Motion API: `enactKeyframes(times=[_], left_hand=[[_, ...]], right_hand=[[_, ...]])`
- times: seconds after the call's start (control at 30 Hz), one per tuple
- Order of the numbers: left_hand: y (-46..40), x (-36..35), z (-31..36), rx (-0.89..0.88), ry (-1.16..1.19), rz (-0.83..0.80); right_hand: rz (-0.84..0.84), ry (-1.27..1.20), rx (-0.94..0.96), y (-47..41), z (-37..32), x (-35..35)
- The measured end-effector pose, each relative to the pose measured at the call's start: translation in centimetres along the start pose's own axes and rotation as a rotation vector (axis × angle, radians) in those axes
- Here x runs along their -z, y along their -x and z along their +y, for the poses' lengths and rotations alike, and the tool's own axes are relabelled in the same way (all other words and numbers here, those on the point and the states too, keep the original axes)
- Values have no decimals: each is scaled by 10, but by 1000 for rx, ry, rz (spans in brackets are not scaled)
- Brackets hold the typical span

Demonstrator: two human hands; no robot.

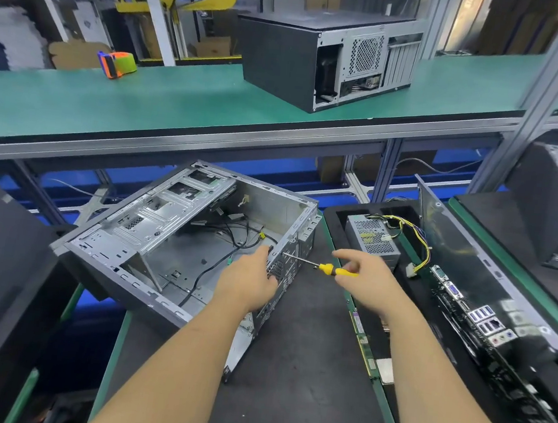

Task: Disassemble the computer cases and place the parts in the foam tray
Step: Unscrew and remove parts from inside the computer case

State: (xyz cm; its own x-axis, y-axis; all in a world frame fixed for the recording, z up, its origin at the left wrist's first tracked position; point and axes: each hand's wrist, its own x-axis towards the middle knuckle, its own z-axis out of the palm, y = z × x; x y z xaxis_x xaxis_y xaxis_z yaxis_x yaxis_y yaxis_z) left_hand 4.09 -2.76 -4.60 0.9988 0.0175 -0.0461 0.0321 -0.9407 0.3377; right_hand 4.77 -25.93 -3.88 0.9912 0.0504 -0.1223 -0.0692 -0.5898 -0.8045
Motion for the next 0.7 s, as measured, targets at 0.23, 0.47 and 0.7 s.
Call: enactKeyframes(times=[0.23, 0.47, 0.7], left_hand=[[3, -1, 0, 7, 7, -5], [-1, -3, -2, 6, -3, 0], [-4, -2, 0, 7, -19, 23]], right_hand=[[220, -946, -349, 11, 11, -28], [162, -1427, -299, 18, 28, -33], [171, -483, -435, 8, 21, -32]])
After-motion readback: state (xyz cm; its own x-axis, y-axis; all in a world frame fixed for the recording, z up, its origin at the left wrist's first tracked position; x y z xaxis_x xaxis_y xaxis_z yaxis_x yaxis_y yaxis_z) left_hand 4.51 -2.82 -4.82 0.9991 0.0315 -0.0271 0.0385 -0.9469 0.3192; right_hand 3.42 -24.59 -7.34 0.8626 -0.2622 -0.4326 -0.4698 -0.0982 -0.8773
